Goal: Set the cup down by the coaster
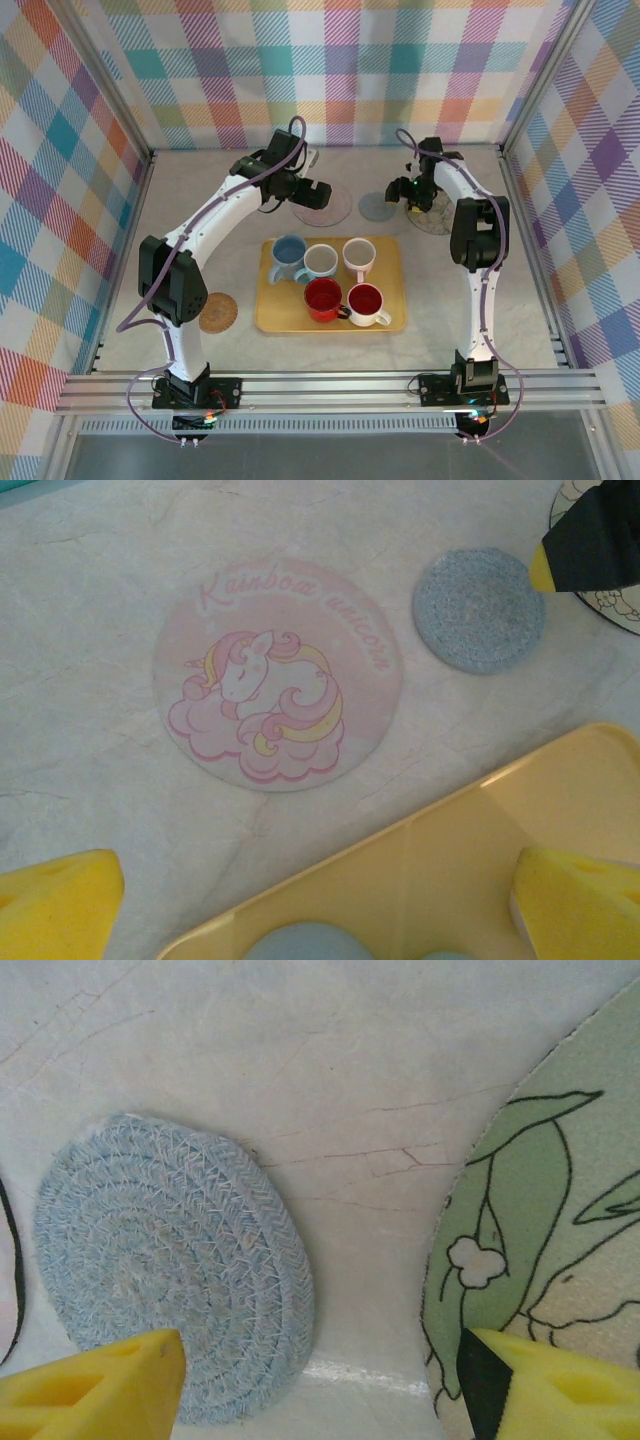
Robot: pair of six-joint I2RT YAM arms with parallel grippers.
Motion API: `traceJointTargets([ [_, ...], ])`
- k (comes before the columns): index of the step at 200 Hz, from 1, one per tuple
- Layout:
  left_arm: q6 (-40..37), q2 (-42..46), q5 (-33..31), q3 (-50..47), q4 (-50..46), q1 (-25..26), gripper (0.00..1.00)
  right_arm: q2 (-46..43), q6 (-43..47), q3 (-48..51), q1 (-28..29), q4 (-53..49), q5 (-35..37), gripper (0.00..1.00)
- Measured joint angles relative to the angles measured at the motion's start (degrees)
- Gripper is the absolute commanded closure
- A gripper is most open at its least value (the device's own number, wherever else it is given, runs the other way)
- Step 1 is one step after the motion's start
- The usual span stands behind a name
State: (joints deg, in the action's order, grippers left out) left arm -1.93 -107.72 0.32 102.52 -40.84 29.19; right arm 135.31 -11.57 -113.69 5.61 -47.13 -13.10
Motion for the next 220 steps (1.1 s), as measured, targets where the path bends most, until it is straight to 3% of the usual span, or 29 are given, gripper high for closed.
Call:
traceJointTargets([
  [70,1.55,0.02,-0.83,0.02,-0.26,0.00,0.00,-2.27,0.17,2.75,0.02,1.62,-2.10,0.23],
  [125,7.21,2.32,-3.06,-0.07,-2.36,-1.31,0.00,-15.15,0.48,13.35,0.02,8.68,-7.82,0.14],
  [161,13.31,9.05,-4.11,-3.34,-2.51,-5.86,0.00,-25.64,0.55,22.53,0.33,16.22,-12.83,0.00],
  [220,22.38,17.16,-5.88,-12.87,-3.74,-14.08,0.00,-35.54,4.63,30.05,4.57,21.33,-16.15,0.01],
])
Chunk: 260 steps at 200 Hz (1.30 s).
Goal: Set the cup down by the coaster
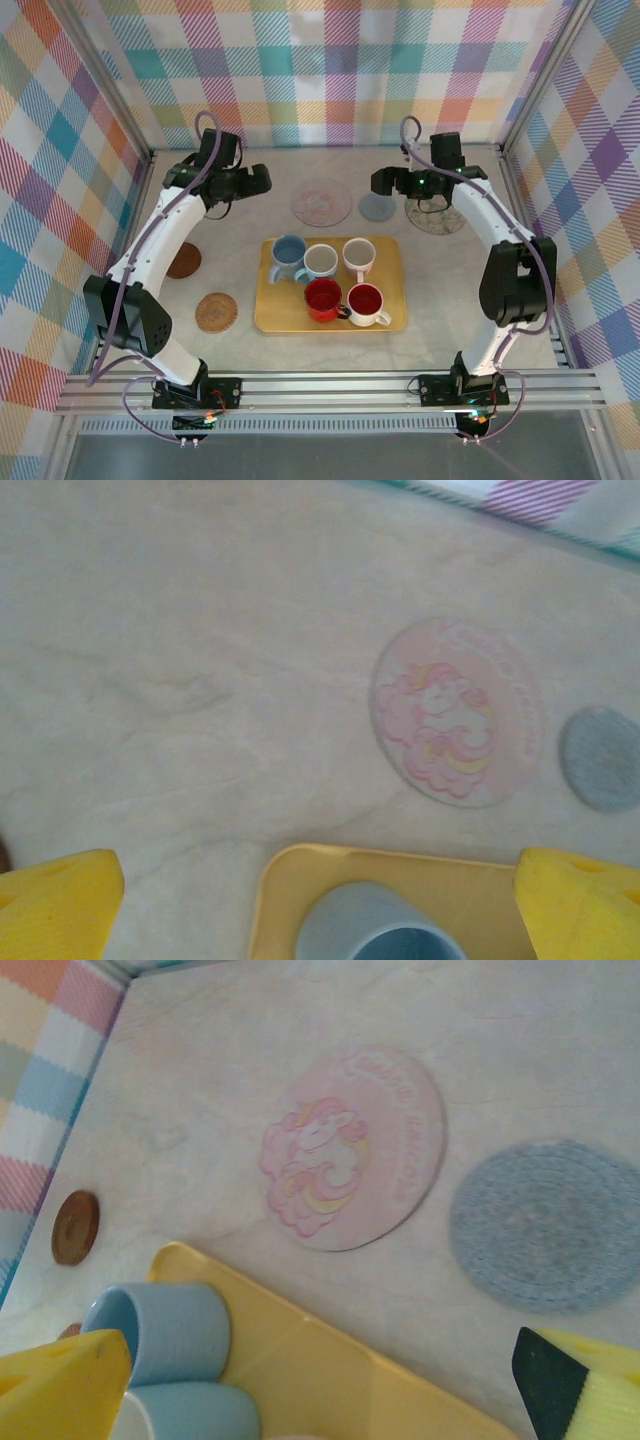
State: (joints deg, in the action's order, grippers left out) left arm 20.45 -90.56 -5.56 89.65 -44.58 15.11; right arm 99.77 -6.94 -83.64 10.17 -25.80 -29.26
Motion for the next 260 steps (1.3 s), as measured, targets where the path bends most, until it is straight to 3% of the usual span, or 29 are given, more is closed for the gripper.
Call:
traceJointTargets([
  [68,4.72,6.69,-1.68,-12.22,-2.03,-5.33,0.11,-7.50,3.67,3.98,9.05,1.79,-1.36,0.01],
  [152,5.53,8.09,0.81,-22.12,-0.81,-20.55,0.55,-8.57,4.92,5.60,18.21,6.86,-2.95,0.01],
  [172,5.03,8.11,0.70,-23.69,-0.15,-24.13,0.61,-8.57,5.49,6.19,19.12,7.02,-3.08,0.01],
  [231,1.86,5.44,0.07,-25.49,4.15,-28.02,1.00,-8.57,7.41,6.97,20.85,9.77,-4.96,0.01],
  [260,0.72,1.22,-0.83,-25.33,6.86,-28.39,1.00,-8.52,8.28,7.08,22.03,10.40,-5.25,0.01],
])
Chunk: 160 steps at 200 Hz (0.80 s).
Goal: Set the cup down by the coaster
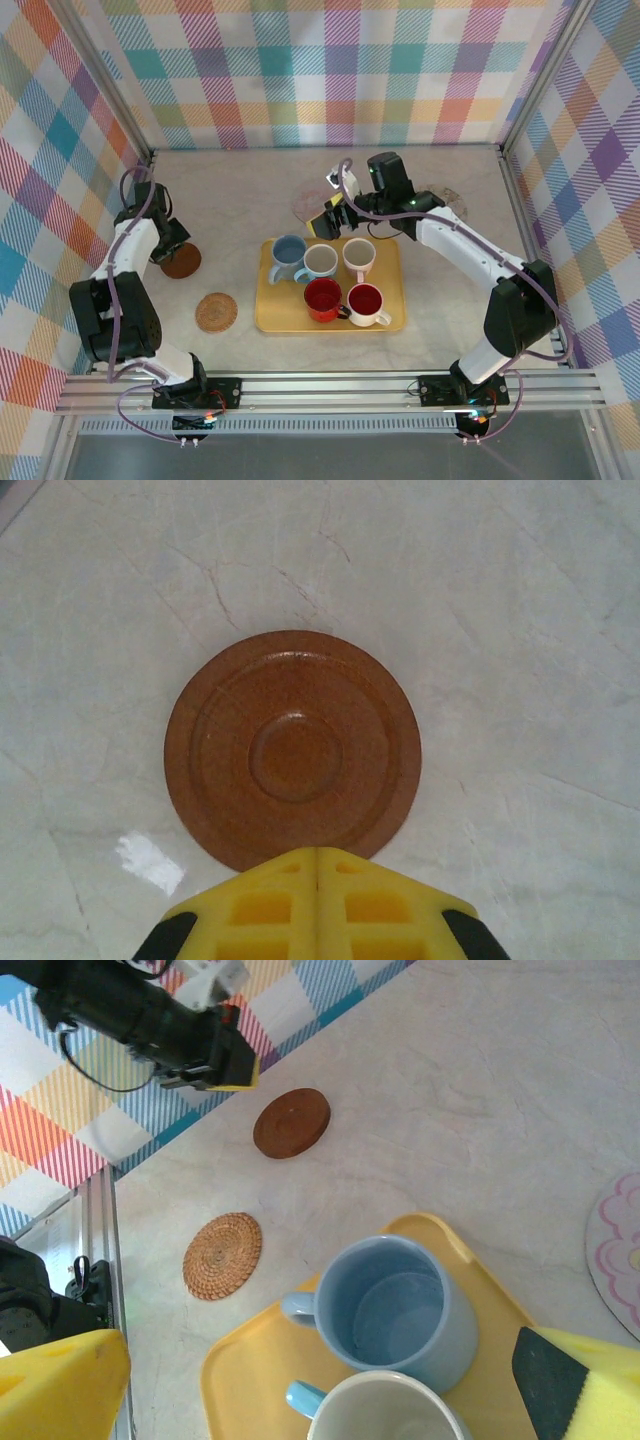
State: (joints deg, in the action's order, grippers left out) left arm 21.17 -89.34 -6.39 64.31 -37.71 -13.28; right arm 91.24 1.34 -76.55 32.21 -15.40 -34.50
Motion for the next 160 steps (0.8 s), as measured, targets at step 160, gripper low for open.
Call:
traceJointTargets([
  [160,2.86,-14.60,-1.40,2.99,0.42,-0.74,1.00,2.36,-0.63,0.00,2.01,2.34,3.85,0.01],
])
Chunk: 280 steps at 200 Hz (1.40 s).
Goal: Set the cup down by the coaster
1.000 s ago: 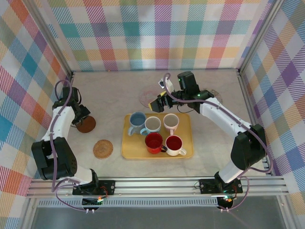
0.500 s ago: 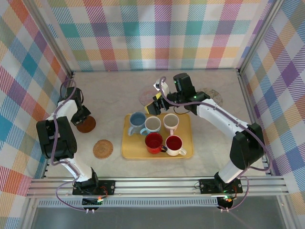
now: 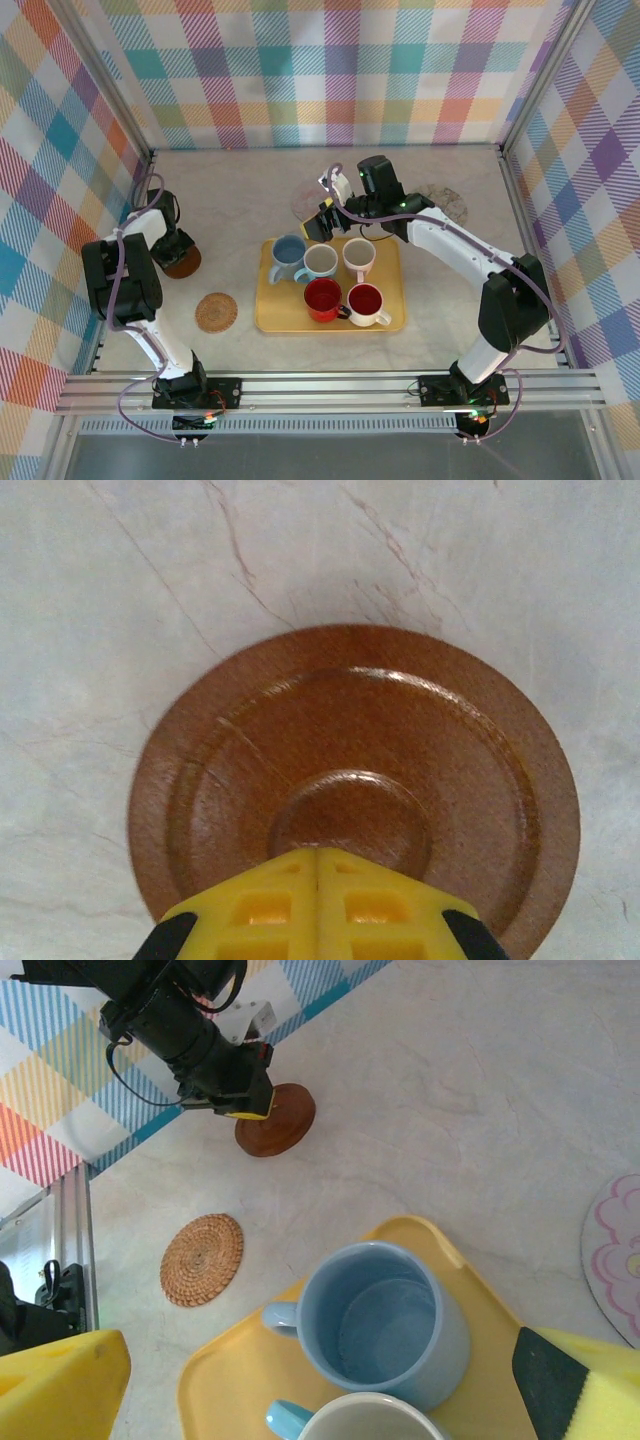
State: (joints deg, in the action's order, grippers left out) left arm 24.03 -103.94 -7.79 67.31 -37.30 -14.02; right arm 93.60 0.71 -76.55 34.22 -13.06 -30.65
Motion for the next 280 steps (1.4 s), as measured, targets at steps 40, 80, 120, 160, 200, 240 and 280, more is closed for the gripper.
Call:
traceJointTargets([
  [40,-1.22,-1.70,3.30,0.59,0.20,0.00,1.00,0.00,-0.48,0.00,0.00,0.20,0.63,0.01],
  [80,-2.67,-3.41,4.74,2.97,-0.70,1.79,1.00,0.00,-2.05,0.00,0.00,0.72,1.77,0.01],
  [120,-4.24,-7.06,5.46,7.96,-1.51,5.64,1.00,-0.04,-2.89,0.00,0.00,0.59,4.94,0.01],
  [160,-5.03,-10.21,6.84,12.48,-1.64,8.68,1.00,-0.42,-3.26,0.17,0.00,0.59,6.80,0.01],
  [200,-5.44,-14.14,8.33,18.18,-1.46,13.25,1.00,-0.44,-3.28,0.87,0.00,0.50,8.26,0.01],
  [240,-5.62,-16.90,10.43,22.36,-1.53,16.13,1.00,-0.44,-3.26,0.98,0.00,0.02,9.46,0.01],
  [280,-5.66,-20.11,12.15,27.26,-1.68,17.75,1.00,-0.44,-3.26,1.18,0.00,-0.02,10.80,0.01],
])
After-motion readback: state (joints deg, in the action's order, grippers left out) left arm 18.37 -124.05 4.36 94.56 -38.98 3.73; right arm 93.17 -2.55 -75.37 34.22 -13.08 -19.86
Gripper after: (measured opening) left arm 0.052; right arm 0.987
